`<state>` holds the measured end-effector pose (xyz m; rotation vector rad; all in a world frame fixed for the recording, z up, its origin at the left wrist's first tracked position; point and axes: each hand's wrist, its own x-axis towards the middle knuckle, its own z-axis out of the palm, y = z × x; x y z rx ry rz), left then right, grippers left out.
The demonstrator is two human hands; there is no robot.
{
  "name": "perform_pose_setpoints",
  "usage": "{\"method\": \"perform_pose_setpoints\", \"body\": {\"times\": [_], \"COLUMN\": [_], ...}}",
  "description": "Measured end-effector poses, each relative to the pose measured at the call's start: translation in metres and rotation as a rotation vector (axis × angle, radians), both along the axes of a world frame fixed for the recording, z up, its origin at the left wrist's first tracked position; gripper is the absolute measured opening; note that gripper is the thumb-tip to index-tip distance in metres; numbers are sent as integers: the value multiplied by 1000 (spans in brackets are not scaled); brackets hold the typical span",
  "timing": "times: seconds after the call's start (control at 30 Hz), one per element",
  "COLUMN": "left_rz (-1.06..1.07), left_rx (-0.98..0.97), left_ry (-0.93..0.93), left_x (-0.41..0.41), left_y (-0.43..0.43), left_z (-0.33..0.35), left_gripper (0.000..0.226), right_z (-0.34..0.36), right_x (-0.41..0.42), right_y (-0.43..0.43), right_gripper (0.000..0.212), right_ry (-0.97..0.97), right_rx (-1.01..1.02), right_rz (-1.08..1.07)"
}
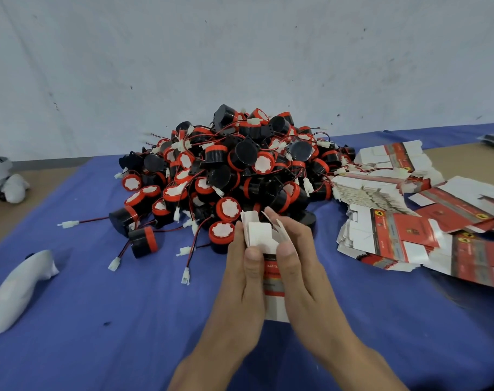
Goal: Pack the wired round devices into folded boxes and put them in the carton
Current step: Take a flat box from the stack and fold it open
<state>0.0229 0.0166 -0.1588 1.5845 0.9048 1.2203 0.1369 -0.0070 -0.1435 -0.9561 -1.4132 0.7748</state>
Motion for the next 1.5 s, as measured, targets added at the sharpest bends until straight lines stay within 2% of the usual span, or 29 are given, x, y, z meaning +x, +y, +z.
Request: {"method": "perform_pose_setpoints", "body": {"times": [0.2,0.37,0.47,0.6,0.7,0.77,0.87,1.0,1.2,1.33,1.5], "left_rz": [-9,15,9,-6,-50,-99,-153,-200,-207,-231,-186], "left_rx": [37,65,59,101,69,61,33,-2,-30,-31,-11], "left_ry": [16,42,53,51,16,-35,-114,-184,-205,-172,-153], "left_x": [3,3,2,1,0,0,-3,-9,-14,-17,-18], "left_y": [-4,-4,-4,-7,-9,-12,-14,-9,-5,-6,-9], "left_z": [1,2,3,6,11,17,31,34,31,28,26], "left_gripper": [80,80,81,76,83,75,46,56,48,39,33], "right_z": [2,0,0,2,3,3,5,6,6,4,2], "right_x": [4,6,7,6,6,8,13,12,11,9,9], "right_y": [2,2,2,1,2,2,3,3,1,-2,-3], "right_gripper": [49,39,33,34,38,43,45,42,21,32,48], "right_ry": [21,-148,-185,-185,-189,-210,-242,-247,-229,-295,-480], "right_rx": [63,157,207,209,220,229,270,270,293,289,251], "right_rz": [-31,-126,-180,-206,-223,-236,-247,-236,-153,-146,-170]}}
